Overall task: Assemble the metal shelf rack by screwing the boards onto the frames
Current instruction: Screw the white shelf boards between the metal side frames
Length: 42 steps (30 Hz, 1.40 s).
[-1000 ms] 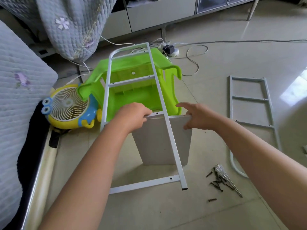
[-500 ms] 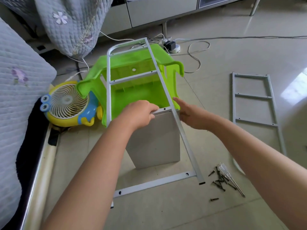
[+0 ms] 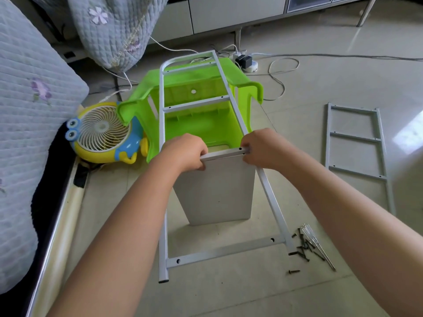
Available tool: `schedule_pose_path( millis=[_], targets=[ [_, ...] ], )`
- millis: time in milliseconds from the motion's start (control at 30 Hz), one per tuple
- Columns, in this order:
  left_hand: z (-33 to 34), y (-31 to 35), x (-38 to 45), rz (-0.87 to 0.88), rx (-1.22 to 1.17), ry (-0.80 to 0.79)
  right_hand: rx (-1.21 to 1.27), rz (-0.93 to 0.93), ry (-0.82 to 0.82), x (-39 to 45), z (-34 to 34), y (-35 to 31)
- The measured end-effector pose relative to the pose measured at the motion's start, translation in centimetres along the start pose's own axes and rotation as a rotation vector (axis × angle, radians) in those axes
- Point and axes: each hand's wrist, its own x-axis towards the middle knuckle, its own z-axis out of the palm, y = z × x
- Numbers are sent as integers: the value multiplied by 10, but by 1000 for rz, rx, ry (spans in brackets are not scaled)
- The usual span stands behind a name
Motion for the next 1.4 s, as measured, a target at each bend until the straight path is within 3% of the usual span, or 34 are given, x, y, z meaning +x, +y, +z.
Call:
schedule_pose_path(
  millis=[367, 933, 1033, 1133, 1400],
  targets=[
    [-3, -2, -6, -11, -5, 107, 35, 55, 109, 8, 5, -2],
    [-5, -19, -12, -131, -41, 117, 130, 112, 167, 20, 9, 4],
    [-11, -34, -25, -230, -37, 89, 110, 101, 161, 21, 8, 6],
    [-13, -41, -33, -319, -198, 19, 88, 81, 156, 21, 7, 6],
    [-12, -36, -29, -334, -203, -75, 15, 56, 176, 17, 6, 4]
  ],
)
